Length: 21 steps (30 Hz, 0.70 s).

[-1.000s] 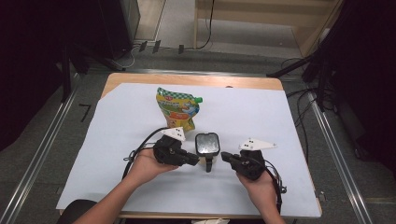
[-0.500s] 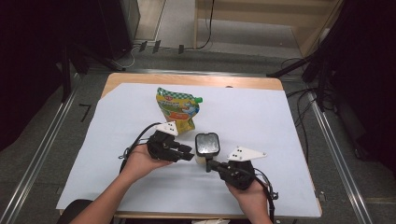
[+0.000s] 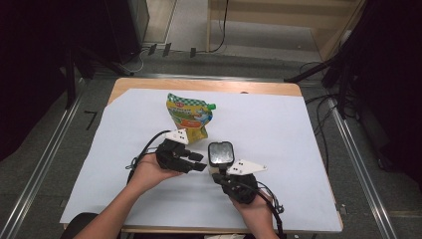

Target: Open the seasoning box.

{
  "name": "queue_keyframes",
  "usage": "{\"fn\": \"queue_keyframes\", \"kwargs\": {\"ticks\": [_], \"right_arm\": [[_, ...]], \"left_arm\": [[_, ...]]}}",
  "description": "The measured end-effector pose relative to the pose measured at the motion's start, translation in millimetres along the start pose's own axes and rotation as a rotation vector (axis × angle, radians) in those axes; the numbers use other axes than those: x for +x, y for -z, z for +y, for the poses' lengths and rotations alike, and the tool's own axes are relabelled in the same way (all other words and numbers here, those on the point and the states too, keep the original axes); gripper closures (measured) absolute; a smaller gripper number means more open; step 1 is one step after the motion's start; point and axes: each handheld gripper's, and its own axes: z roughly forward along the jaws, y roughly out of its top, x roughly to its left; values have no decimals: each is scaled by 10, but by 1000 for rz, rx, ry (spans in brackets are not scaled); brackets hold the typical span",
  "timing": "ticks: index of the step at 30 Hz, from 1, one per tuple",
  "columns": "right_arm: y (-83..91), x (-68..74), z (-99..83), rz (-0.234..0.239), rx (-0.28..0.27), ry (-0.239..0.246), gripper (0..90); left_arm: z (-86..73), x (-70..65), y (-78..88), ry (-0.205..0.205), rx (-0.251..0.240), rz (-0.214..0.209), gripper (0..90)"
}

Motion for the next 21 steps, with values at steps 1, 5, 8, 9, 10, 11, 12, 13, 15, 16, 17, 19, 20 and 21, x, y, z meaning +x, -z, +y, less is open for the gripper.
{"fn": "queue_keyframes", "kwargs": {"ticks": [1, 5, 8, 9, 10, 11, 12, 13, 15, 16, 17, 19, 20, 21], "right_arm": [[5, -1, -3, -2, 3, -3, 900], [43, -44, -11, -2, 4, -13, 900], [58, -75, -17, 7, 10, -11, 900], [65, -82, -19, 9, 14, -14, 900], [69, -86, -19, 8, 16, -12, 900], [72, -88, -19, 7, 18, -12, 900], [76, -96, -20, 7, 20, -10, 900], [83, -105, -22, 5, 22, -11, 900], [95, -117, -29, 4, 30, -17, 900], [100, -123, -32, 4, 32, -16, 900], [107, -136, -36, 3, 33, -17, 900], [123, -159, -38, -1, 36, -24, 900], [130, -167, -37, -2, 38, -26, 900], [138, -179, -37, -4, 41, -26, 900]], "left_arm": [[0, 3, 1, -1, 1, 2, 586], [-4, 1, 1, -5, 4, 9, 575], [-8, 1, -14, -7, 11, 20, 568], [-8, 2, -17, -7, 14, 19, 568], [-9, 1, -19, -5, 14, 19, 568], [-9, 2, -19, -7, 15, 19, 568], [-8, 2, -20, -8, 15, 21, 567], [-9, 2, -18, -8, 17, 21, 565], [-10, 3, -17, -9, 17, 22, 561], [-11, 4, -17, -9, 17, 23, 560], [-11, 4, -17, -11, 17, 24, 557], [-12, 3, -21, -14, 18, 28, 548], [-13, 3, -24, -14, 17, 29, 546], [-15, 4, -29, -17, 17, 29, 544]]}}
